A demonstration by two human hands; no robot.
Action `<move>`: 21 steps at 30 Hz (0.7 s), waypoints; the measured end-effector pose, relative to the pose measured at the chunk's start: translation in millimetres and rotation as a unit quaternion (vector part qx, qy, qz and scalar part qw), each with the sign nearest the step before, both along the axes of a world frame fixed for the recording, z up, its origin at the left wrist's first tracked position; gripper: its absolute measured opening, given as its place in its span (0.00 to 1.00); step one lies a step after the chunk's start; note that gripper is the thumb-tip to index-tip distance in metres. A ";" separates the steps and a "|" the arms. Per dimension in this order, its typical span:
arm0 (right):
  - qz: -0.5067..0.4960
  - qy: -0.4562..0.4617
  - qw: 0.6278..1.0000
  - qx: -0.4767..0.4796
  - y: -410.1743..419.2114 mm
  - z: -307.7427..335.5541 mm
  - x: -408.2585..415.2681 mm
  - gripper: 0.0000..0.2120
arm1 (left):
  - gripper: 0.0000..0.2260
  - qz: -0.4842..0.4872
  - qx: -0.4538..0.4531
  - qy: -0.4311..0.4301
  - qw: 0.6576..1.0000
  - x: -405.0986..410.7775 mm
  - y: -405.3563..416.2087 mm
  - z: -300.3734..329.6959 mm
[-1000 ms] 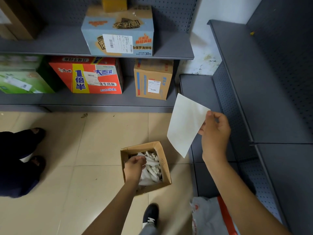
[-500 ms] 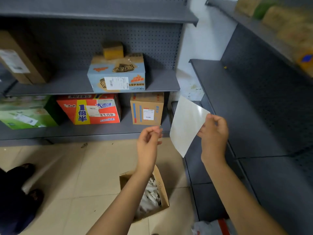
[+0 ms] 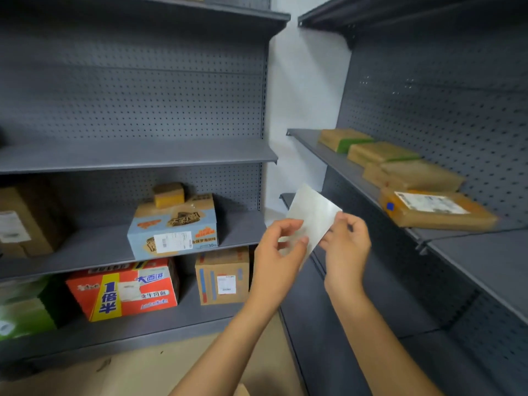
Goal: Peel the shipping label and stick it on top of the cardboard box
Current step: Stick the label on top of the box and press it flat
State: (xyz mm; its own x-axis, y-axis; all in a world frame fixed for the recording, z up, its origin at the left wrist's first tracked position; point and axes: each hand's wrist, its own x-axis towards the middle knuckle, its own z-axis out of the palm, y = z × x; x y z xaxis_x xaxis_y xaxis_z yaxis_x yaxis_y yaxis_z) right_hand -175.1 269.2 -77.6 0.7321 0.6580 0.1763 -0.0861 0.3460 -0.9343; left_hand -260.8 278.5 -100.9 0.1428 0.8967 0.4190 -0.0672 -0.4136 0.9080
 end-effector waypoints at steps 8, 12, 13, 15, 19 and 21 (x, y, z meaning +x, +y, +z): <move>-0.013 0.029 0.998 0.055 -25.2 45.6 30.5 0.09 | 0.13 -0.037 0.102 0.074 0.991 43.4 -11.9 44.2; -0.011 0.026 0.997 0.069 -51.5 57.2 48.1 0.08 | 0.15 -0.073 0.109 0.056 0.990 68.0 -24.6 55.5; -0.011 0.026 0.997 0.075 -59.3 59.6 53.7 0.08 | 0.16 -0.085 0.108 0.053 0.989 75.7 -28.9 58.5; -0.007 0.028 0.995 0.091 -75.8 66.1 65.2 0.09 | 0.16 -0.110 0.101 0.038 0.988 91.7 -38.1 64.3; -0.025 0.016 0.994 0.105 -110.4 78.6 92.1 0.10 | 0.14 -0.165 0.077 -0.016 0.983 125.0 -63.1 77.3; -0.044 0.006 0.993 0.112 -130.5 84.6 107.6 0.10 | 0.12 -0.201 0.057 -0.050 0.977 141.8 -78.9 84.7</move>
